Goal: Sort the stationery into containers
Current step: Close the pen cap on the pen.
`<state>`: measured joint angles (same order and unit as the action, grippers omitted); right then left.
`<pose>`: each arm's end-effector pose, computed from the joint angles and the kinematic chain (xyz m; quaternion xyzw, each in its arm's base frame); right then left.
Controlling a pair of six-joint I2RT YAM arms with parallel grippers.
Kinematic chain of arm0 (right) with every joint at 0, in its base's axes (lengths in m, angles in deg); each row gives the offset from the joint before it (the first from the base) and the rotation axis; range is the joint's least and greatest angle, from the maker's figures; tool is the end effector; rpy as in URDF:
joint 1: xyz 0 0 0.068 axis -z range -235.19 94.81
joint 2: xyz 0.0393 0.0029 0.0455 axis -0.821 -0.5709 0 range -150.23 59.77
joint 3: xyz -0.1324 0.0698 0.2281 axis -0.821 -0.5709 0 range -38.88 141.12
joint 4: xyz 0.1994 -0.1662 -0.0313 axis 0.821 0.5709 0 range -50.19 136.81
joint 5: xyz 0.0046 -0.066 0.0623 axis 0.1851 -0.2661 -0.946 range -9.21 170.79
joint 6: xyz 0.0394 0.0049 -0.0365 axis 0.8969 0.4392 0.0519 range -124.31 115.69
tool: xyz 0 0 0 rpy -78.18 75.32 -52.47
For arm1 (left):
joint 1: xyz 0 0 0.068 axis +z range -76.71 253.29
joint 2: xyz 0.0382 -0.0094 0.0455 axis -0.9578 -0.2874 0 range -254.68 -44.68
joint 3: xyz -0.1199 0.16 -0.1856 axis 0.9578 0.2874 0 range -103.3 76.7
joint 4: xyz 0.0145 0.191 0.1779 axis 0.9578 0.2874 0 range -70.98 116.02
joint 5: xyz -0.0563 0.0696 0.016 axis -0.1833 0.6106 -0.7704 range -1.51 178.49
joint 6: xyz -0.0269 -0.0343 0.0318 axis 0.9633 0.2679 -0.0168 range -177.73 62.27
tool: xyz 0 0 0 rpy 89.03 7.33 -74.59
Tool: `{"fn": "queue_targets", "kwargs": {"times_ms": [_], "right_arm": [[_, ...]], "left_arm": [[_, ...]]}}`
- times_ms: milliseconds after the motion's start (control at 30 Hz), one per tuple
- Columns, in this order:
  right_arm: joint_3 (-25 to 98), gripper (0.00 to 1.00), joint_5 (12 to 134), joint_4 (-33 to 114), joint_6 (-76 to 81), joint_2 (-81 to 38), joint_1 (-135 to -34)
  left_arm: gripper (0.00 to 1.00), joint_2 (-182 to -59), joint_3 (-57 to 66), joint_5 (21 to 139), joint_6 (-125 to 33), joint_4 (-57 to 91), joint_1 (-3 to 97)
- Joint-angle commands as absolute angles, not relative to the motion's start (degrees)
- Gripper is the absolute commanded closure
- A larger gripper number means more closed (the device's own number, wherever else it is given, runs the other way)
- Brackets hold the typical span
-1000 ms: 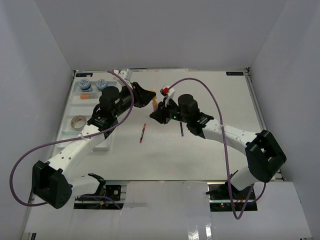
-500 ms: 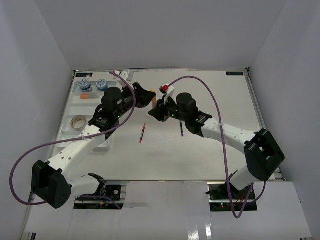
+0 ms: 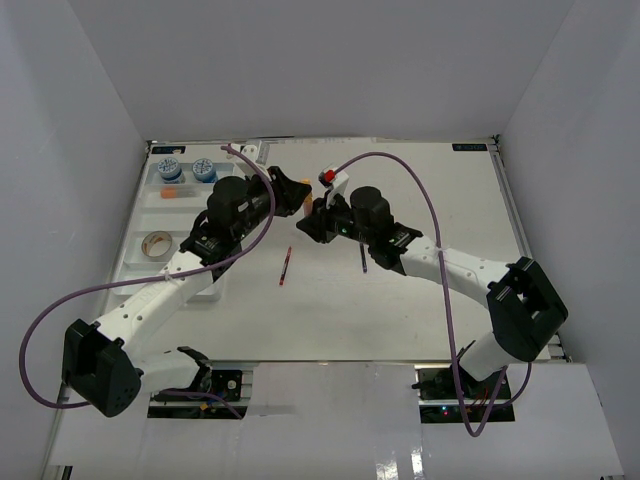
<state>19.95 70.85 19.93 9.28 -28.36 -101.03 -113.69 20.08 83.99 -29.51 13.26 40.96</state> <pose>0.2477 0.2640 0.2919 -0.2649 0.7145 0.3767 0.5267 0.2404 -0.1557 0.3533 0.0529 0.7448 -0.3604 0.5591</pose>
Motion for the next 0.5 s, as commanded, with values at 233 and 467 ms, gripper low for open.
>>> {"fn": "queue_targets", "kwargs": {"times_ms": [233, 467], "right_arm": [[22.38, 0.92, 75.51, 13.53, 10.19, -28.12, -101.33], [21.94, 0.92, 76.04, 11.86, 10.37, -28.47, -101.51]], "left_arm": [[0.9, -114.37, 17.99, 89.98, -29.96, 18.93, 39.63], [0.85, -115.25, 17.02, 91.91, -28.47, 22.97, 39.37]]}}
